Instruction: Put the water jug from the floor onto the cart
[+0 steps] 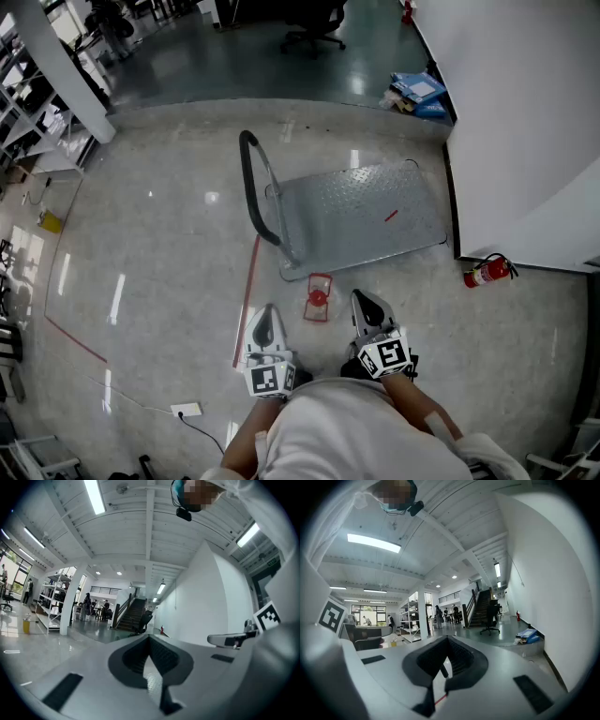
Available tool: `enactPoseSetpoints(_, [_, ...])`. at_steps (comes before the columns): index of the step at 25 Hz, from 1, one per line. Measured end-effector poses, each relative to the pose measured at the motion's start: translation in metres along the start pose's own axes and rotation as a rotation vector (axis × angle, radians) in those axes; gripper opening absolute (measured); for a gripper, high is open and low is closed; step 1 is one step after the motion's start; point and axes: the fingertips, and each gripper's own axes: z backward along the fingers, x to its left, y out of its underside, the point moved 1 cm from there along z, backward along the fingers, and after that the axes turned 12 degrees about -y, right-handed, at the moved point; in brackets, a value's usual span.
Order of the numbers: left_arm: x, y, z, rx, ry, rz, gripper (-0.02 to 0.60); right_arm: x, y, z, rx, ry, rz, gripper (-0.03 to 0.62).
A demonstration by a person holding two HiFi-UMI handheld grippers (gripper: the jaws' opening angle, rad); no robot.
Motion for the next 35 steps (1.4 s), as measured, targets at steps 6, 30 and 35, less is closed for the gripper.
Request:
enactPoseSetpoints(6, [0.000,0.004,-0.001,-0.001,0.003,0.007,0.003,0.000,0.009,-0.001,0.006,-0.006,-0.008,0.005])
enactPoseSetpoints(30, [0.006,0.085,-0.033,0.152,0.035,0.001,0.003,-0.032,0.284,-0.072,0.667,-0.079,-0.122,0.144])
enactPoseSetpoints(35, [0.007,0.118,-0.045,0.174,0.085,-0.011,0.003,-0.041,0.389,-0.086,0.918,-0.107,-0.156,0.219])
